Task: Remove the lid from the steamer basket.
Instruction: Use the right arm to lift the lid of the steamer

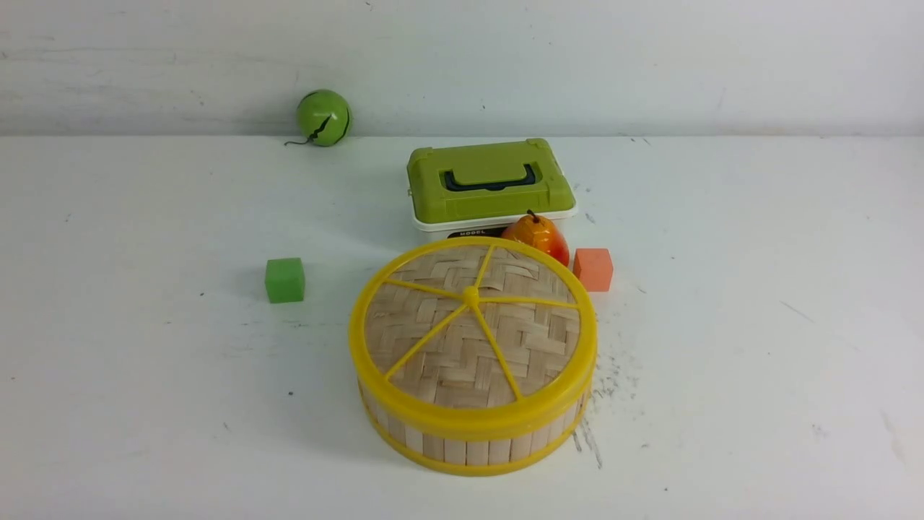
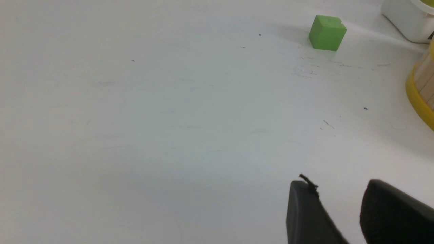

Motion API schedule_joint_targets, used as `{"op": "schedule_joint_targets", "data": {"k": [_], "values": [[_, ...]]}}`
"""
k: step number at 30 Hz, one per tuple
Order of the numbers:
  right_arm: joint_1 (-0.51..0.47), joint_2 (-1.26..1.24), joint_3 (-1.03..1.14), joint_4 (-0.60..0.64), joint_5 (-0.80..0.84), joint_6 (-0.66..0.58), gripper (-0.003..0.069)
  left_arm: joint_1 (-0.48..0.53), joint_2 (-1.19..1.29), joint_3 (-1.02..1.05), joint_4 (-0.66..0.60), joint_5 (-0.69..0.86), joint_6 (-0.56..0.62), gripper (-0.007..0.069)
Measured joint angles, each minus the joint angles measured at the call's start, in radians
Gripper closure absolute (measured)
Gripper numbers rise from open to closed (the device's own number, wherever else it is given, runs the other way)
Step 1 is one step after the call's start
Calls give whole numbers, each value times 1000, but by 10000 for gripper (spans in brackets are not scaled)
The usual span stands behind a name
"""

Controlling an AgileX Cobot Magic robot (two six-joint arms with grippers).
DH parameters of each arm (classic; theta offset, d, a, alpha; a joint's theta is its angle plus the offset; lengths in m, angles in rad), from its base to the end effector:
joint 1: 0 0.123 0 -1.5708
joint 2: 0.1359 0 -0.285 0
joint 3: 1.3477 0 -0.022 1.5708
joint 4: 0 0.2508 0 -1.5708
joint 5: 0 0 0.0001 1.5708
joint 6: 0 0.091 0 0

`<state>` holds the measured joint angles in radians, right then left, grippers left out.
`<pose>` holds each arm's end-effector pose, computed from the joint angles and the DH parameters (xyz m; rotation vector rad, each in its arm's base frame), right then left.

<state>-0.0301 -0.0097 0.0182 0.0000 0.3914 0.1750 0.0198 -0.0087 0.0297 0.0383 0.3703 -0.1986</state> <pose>0.0521 -0.0016 0.1724 0.1929 1.8748 0.0993 0.0529 0.0023 0.1704 -0.1806 1.8668 -0.0855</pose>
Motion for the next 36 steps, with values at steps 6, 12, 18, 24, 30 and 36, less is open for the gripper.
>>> {"op": "schedule_joint_targets", "data": {"k": [6, 12, 18, 24, 30, 36], "values": [[0, 0, 3, 350, -16, 211, 557, 0, 0, 0, 0, 0, 0, 385], [0, 0, 9, 707, -36, 394, 551, 0, 0, 0, 0, 0, 0, 385], [0, 0, 9, 723, -74, 361, 547, 0, 0, 0, 0, 0, 0, 385], [0, 10, -103, 688, -4, 43, 551, 0, 0, 0, 0, 0, 0, 385], [0, 387, -582, 460, 354, -326, 673, 0, 0, 0, 0, 0, 0, 385], [11, 832, -1011, 317, 735, -551, 680, 0, 0, 0, 0, 0, 0, 385]]}}
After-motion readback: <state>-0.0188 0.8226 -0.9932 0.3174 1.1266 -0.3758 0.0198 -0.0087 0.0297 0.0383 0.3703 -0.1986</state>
